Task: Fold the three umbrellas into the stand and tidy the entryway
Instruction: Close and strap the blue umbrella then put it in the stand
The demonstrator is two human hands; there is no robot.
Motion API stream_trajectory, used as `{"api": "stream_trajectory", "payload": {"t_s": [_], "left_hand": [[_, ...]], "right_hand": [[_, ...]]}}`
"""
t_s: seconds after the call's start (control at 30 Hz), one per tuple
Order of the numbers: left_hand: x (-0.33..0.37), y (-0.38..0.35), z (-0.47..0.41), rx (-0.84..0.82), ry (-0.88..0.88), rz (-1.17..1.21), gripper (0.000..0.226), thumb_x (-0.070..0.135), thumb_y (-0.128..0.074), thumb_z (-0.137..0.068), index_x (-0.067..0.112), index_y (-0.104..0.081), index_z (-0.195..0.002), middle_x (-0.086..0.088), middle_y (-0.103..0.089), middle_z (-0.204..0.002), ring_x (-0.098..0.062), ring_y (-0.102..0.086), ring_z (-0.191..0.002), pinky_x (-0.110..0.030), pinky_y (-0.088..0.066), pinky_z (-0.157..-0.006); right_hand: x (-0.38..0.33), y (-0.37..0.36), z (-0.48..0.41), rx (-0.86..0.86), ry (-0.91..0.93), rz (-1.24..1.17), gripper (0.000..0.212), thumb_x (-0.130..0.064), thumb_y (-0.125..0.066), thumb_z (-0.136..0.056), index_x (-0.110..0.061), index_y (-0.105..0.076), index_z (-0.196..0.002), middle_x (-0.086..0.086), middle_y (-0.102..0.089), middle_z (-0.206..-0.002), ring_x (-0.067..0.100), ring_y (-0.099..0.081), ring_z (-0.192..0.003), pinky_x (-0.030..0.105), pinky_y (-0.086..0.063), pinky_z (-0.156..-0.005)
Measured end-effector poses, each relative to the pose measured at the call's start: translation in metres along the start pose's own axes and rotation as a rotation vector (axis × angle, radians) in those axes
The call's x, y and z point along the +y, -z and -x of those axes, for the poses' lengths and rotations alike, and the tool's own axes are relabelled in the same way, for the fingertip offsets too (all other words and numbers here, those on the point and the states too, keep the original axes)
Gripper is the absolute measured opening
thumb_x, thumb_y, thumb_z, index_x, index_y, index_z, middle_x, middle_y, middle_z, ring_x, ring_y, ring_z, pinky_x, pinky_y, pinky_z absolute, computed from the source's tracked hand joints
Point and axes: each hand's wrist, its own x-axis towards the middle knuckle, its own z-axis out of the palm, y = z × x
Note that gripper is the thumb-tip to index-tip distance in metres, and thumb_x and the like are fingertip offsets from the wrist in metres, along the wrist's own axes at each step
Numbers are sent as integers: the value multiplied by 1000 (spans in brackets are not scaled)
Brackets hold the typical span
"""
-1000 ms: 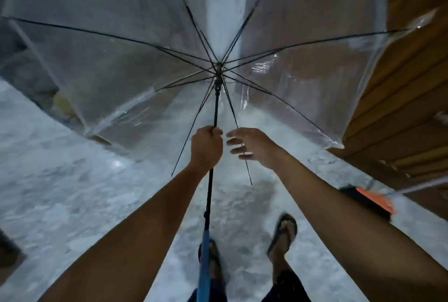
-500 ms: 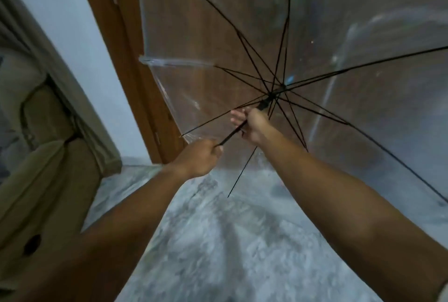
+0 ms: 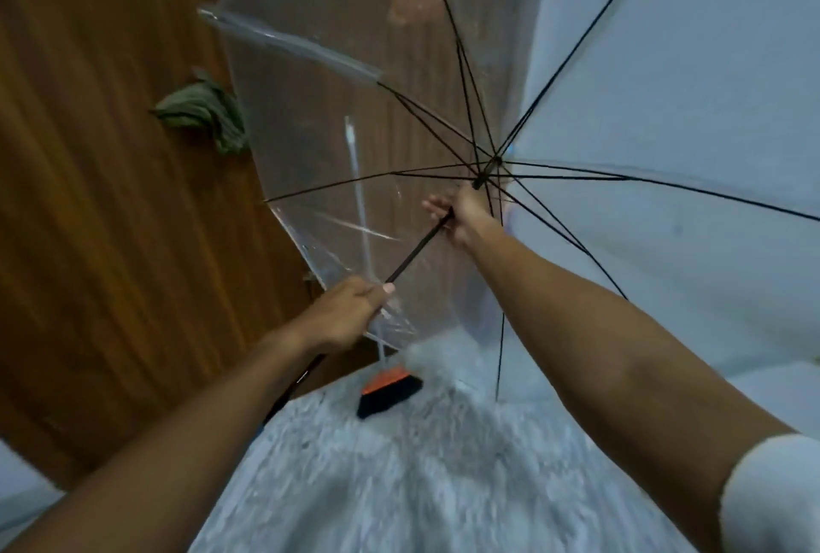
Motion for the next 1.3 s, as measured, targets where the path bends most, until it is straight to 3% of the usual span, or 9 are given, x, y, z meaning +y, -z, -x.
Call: {"api": "stream_trajectory", "payload": {"t_s": [0.1, 0.23, 0.37, 0.43, 0.67, 0.8, 0.93, 1.13, 1.3], "left_hand": [[37, -20, -19, 1, -33, -4, 44, 38, -38, -107, 15, -43, -70, -3, -33, -63, -16, -33, -58, -32, -24, -59], [70, -43, -46, -22, -11, 69, 50, 36, -38, -107, 15, -38, -61, 5, -31, -49, -14, -27, -43, -32, -24, -56], [97, -65, -79, -9, 22, 137, 54, 31, -43, -105, 22, -36, -52, 9, -31, -41, -13, -26, -37, -33, -23, -55], [108, -73, -87, -1, 10, 149, 52, 28, -45, -105, 22, -36, -54, 6, -30, -45, -12, -24, -37, -31, -20, -52], [135, -89, -85, -121, 18, 271, 44, 34, -46, -105, 7, -56, -71, -7, -49, -48, -18, -45, -37, -21, -37, -42], [129, -78, -71, -249, 27, 445, 47, 30, -41, -107, 7, -48, -67, -9, -49, -43, -21, -47, -32, -22, -41, -40], [134, -72, -74, -37, -30, 437, 48, 26, -37, -108, 13, -38, -62, -1, -32, -38, -11, -29, -24, -15, -23, -32], [126, -52, -97, -6, 7, 616, 50, 25, -39, -107, 18, -33, -58, -2, -21, -46, -12, -19, -30, -19, -18, -38], [126, -56, -114, -13, 71, 693, 49, 28, -41, -106, 17, -34, -58, 0, -25, -39, -13, -22, -28, -20, -21, -36]], "right_hand": [[-29, 35, 11, 41, 38, -41, 37, -31, -25, -111, -7, -52, -102, 4, -61, -58, 17, -67, -62, 25, -48, -57], [-41, 53, 33, -9, 8, -205, 33, -35, -24, -111, -12, -43, -98, 7, -51, -68, 23, -68, -66, 37, -57, -65], [-33, 67, 40, -78, -81, -267, 41, -37, -29, -111, -16, -39, -77, 5, -47, -56, 19, -55, -50, 28, -53, -44], [-39, 81, 34, -110, -128, -306, 45, -37, -31, -110, -19, -36, -70, -2, -36, -42, 10, -36, -31, 14, -36, -32], [-71, 96, 14, -113, -60, -263, 46, -29, -27, -110, -23, -27, -64, -7, -19, -40, 5, -14, -27, 12, -7, -29], [-105, 90, 13, -119, 14, -278, 40, -21, -24, -109, -23, -32, -70, -8, -18, -41, 5, -14, -28, 14, -6, -31], [-122, 79, 10, -100, 40, -304, 39, -22, -22, -110, -22, -31, -72, -7, -18, -39, 5, -15, -27, 13, -8, -31], [-102, 50, 10, -132, -27, -335, 41, -30, -36, -109, -19, -37, -69, -5, -28, -43, 6, -28, -29, 12, -33, -33], [-78, 48, 19, -325, -127, -336, 43, -28, -31, -109, -17, -33, -68, -3, -24, -38, 8, -22, -24, 14, -15, -26]]}}
